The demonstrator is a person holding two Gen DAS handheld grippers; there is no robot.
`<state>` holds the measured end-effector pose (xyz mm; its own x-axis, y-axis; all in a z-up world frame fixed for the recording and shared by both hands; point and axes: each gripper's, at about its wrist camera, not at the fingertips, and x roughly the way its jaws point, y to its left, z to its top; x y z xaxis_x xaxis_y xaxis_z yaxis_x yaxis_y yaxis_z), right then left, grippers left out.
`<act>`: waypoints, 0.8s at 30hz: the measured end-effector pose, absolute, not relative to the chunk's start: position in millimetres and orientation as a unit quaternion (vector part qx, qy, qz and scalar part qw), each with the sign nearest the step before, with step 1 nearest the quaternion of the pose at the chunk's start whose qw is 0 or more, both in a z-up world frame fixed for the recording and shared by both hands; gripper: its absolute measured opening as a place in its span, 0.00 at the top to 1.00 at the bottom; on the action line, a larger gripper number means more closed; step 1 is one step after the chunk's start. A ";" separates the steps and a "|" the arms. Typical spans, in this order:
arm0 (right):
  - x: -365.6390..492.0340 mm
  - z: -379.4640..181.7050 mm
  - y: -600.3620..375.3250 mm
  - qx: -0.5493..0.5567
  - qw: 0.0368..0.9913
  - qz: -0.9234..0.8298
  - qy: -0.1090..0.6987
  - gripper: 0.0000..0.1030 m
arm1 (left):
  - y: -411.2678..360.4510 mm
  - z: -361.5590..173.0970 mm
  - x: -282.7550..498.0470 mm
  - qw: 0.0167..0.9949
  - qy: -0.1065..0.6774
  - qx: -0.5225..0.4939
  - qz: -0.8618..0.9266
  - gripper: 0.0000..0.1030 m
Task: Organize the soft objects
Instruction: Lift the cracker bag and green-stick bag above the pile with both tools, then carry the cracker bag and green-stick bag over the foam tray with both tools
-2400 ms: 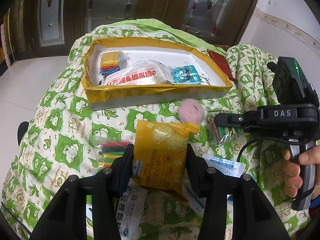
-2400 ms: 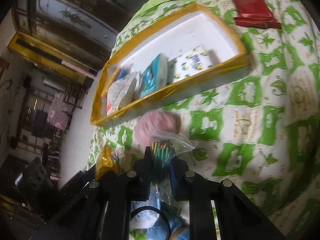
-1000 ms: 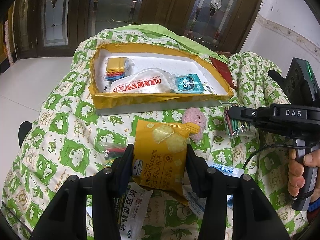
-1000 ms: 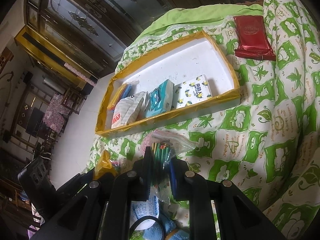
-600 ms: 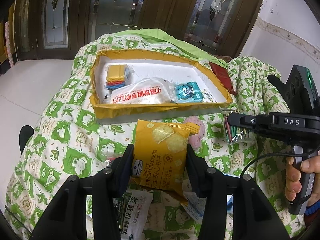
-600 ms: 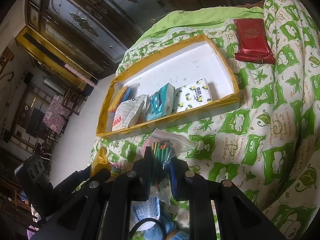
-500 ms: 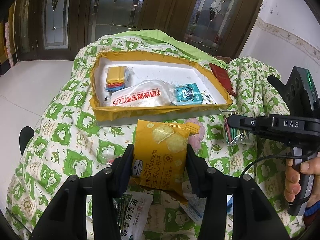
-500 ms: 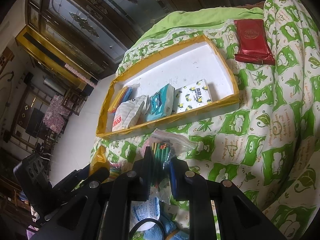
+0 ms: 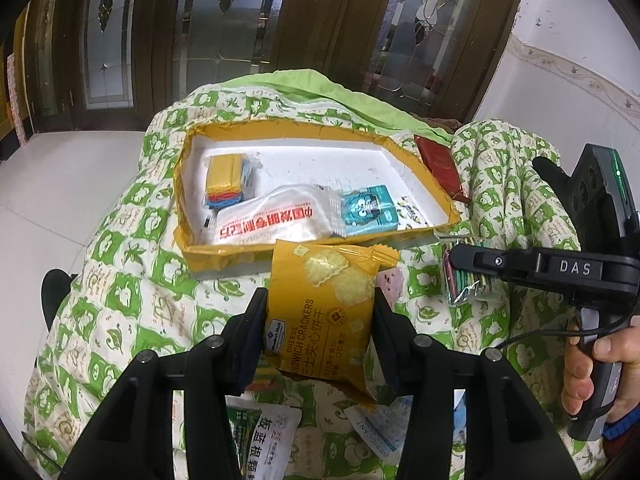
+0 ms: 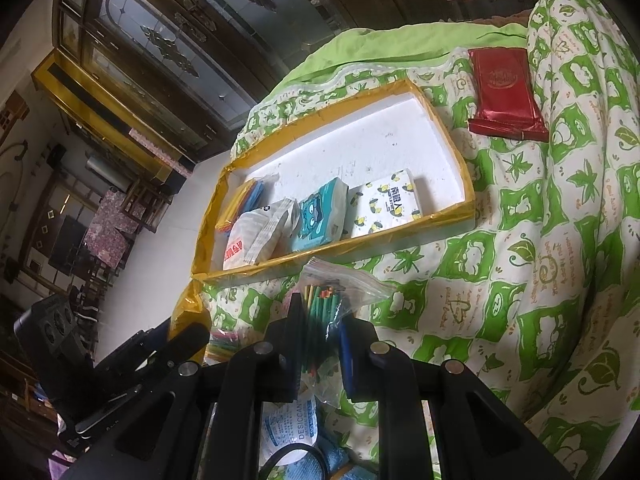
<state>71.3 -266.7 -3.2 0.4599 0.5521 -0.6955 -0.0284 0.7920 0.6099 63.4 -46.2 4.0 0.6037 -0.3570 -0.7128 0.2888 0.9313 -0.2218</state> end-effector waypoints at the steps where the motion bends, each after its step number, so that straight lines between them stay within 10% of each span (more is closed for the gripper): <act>1: 71.7 -2.6 -267.2 0.268 0.812 0.178 0.487 0.84 | -46.8 5.4 64.5 0.895 0.406 -0.041 -0.181 0.53; 24: 82.6 1.2 -268.6 0.247 0.820 0.170 0.487 0.84 | -57.8 21.0 84.6 0.898 0.399 -0.027 -0.184 0.53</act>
<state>82.6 -268.6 1.2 0.4672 0.5199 -0.7152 -0.0383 0.8200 0.5711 84.6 -57.8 21.0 0.6135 -0.3525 -0.7066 0.3099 0.9305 -0.1952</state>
